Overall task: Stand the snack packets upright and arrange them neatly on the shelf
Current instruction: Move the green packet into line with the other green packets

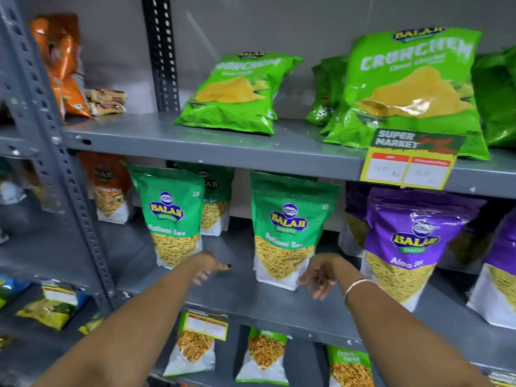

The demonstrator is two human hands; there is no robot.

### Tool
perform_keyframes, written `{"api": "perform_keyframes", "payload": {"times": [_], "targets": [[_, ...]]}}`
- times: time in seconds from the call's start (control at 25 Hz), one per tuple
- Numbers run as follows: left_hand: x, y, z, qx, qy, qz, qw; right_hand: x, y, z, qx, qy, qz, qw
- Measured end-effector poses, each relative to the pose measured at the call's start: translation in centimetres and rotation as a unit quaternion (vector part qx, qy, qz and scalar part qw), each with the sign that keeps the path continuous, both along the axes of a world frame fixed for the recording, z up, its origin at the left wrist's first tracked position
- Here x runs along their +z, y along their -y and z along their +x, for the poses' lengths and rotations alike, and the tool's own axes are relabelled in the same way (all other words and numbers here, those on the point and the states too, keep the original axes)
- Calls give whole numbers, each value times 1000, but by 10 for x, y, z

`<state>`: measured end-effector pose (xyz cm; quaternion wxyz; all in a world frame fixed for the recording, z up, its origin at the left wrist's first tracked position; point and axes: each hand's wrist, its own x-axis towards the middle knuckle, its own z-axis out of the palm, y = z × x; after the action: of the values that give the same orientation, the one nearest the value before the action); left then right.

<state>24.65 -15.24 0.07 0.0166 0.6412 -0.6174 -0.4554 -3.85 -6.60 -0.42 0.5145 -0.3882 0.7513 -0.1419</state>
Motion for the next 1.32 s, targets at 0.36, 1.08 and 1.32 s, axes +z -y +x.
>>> {"api": "perform_keyframes", "payload": {"times": [0.36,1.08,1.32], "targets": [[-15,68,140,69,-116,-165,977,-14,83,208,0,-20,-148,989],[-37,51,185,-7,-188,-161,969,-19,40,302,-170,15,-299,939],[-34,43,187,-16,-199,-148,969,-16,33,307,-172,37,-309,935]]}}
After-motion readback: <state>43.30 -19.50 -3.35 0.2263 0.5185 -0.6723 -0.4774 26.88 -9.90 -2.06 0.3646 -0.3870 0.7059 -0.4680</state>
